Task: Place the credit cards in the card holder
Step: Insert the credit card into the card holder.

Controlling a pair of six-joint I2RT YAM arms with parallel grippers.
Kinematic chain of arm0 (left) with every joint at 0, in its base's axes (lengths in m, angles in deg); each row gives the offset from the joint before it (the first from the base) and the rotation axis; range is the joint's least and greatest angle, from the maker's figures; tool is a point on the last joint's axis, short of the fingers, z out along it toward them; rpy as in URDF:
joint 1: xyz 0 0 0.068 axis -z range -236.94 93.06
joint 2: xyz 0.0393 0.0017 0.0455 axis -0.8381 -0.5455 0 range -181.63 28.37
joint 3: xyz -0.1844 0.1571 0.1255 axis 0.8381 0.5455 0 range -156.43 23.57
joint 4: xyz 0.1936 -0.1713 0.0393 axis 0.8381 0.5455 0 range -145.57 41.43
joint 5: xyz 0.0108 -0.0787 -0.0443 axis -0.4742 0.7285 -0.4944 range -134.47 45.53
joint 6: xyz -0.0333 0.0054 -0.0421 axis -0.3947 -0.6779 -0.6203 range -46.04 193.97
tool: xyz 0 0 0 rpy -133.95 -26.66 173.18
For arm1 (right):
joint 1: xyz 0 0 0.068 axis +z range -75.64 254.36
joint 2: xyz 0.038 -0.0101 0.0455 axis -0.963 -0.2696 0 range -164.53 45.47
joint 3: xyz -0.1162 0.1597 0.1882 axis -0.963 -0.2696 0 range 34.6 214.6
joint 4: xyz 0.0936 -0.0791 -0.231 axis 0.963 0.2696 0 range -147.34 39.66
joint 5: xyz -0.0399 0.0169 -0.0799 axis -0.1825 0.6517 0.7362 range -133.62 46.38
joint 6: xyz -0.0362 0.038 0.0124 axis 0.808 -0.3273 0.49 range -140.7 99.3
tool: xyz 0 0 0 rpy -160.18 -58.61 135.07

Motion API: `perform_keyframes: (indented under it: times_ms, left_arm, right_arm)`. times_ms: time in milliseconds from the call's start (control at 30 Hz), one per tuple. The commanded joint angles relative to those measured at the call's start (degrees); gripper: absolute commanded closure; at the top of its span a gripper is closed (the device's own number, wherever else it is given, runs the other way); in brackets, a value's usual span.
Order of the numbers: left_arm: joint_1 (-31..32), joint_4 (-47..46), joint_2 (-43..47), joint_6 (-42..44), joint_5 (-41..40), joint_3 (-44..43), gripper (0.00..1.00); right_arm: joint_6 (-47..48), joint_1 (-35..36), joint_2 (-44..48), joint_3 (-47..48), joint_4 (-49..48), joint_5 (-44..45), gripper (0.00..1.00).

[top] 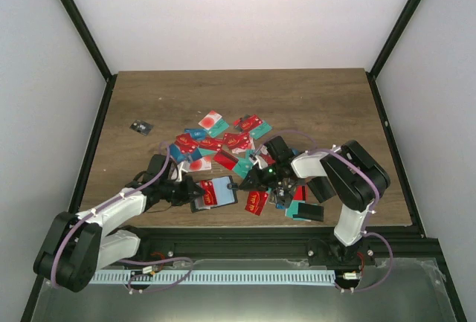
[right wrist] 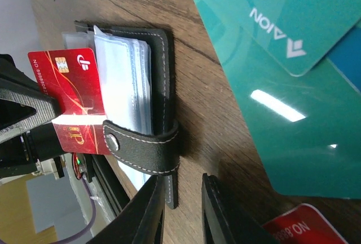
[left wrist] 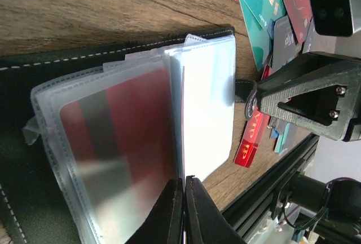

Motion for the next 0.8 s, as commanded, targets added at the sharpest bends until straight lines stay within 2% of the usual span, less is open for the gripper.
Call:
perform_keyframes:
  times_ms: [0,767]
  left_arm:
    - [-0.3,-3.6,-0.6,-1.1,1.7,0.9,0.96]
    - [-0.2,-11.5,-5.2,-3.3,4.3,3.2,0.96]
  right_arm:
    - [0.9,0.8,-1.0,2.1,-0.8,-0.8,0.79]
    - [-0.6,1.4,-3.1,3.0,-2.0,-2.2,0.8]
